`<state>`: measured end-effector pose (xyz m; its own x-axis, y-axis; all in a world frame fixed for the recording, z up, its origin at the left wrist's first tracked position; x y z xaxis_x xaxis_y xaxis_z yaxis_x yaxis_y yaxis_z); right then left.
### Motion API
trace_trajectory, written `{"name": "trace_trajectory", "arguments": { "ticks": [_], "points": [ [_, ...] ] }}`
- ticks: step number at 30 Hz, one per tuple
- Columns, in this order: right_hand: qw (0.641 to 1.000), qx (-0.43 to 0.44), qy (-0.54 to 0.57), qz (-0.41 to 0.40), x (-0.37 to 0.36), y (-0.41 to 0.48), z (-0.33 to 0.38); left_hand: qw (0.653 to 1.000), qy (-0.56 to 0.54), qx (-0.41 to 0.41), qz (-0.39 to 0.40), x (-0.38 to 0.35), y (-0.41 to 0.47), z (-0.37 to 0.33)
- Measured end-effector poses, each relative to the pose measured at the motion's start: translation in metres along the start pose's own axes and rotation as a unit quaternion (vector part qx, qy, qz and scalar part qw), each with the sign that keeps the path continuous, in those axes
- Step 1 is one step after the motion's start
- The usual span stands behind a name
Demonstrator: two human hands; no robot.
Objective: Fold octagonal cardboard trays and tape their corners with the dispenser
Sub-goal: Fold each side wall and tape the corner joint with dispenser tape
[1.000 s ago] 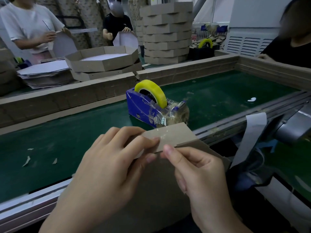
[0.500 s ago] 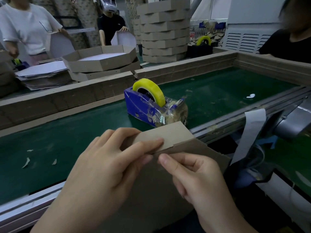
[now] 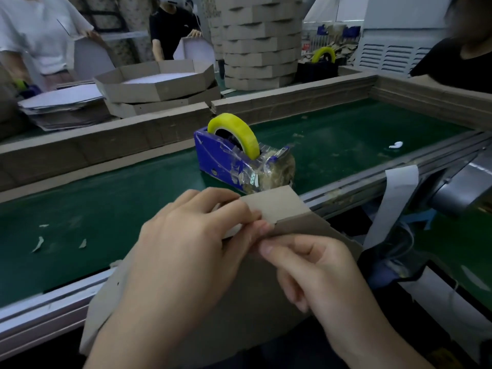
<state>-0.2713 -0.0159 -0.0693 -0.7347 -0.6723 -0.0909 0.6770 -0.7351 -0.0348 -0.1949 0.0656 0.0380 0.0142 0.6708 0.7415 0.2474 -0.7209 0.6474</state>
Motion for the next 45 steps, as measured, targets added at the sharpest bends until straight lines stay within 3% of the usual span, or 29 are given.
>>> {"name": "trace_trajectory", "arguments": {
  "ticks": [3,5,6,8,10,11,13,16,19,21,23,28,31,34,45],
  "points": [
    [0.998,-0.030,-0.057,-0.010,0.006,-0.003,-0.020,1.000,0.009,0.002,0.001,-0.001,-0.001,0.003],
    [0.990,0.099,-0.064,-0.073,0.020,-0.009,0.005,1.000,0.026,-0.007,0.007,-0.001,-0.002,0.000],
    [0.968,0.200,-0.094,-0.118,0.029,-0.016,0.028,0.999,0.039,-0.015,0.012,-0.002,-0.002,-0.002],
    [0.882,0.364,-0.232,-0.191,0.032,-0.031,0.069,0.997,0.061,-0.028,0.029,-0.007,-0.004,-0.005],
    [0.809,0.421,-0.366,-0.186,0.017,-0.026,0.086,0.995,0.083,-0.035,0.044,-0.009,-0.006,-0.006],
    [0.799,0.412,-0.406,-0.161,0.010,-0.017,0.085,0.993,0.098,-0.035,0.054,-0.011,-0.008,-0.006],
    [0.813,0.381,-0.427,-0.107,0.001,-0.001,0.078,0.992,0.111,-0.037,0.055,-0.010,-0.009,-0.005],
    [0.819,0.406,-0.398,-0.076,-0.001,-0.002,0.077,0.997,0.068,-0.032,0.021,0.004,-0.017,0.009],
    [0.830,0.414,-0.371,-0.045,0.005,-0.002,0.075,0.994,-0.070,0.082,-0.005,0.021,-0.041,0.052],
    [0.839,0.408,-0.359,-0.029,0.009,0.001,0.073,0.970,-0.170,0.169,-0.028,0.027,-0.061,0.072],
    [0.842,0.411,-0.350,-0.023,0.012,0.001,0.074,0.959,-0.194,0.203,-0.044,0.026,-0.071,0.082],
    [0.858,0.414,-0.305,-0.013,0.022,0.005,0.079,0.962,-0.180,0.200,-0.037,0.032,-0.036,0.077],
    [0.882,0.382,-0.275,-0.006,0.032,0.011,0.066,0.986,-0.105,0.125,-0.024,0.044,-0.023,0.048],
    [0.904,0.342,-0.258,0.000,0.040,0.017,0.045,0.986,-0.127,0.104,-0.006,0.033,-0.023,0.045],
    [0.933,0.258,-0.245,0.049,0.062,0.032,0.022,0.986,-0.127,0.105,0.019,0.004,-0.016,0.042]
  ]
}}
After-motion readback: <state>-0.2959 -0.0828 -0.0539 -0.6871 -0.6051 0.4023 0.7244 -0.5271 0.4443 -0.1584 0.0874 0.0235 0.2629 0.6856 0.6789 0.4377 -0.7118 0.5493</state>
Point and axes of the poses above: each hand's wrist, its own y-axis towards the middle knuckle, its own x-axis out of the back of the hand, z = x × y, the point moved 10 cm from there along y, towards the middle knuckle, and after that the axes turned 4 degrees about -z, right-handed, at the moved point
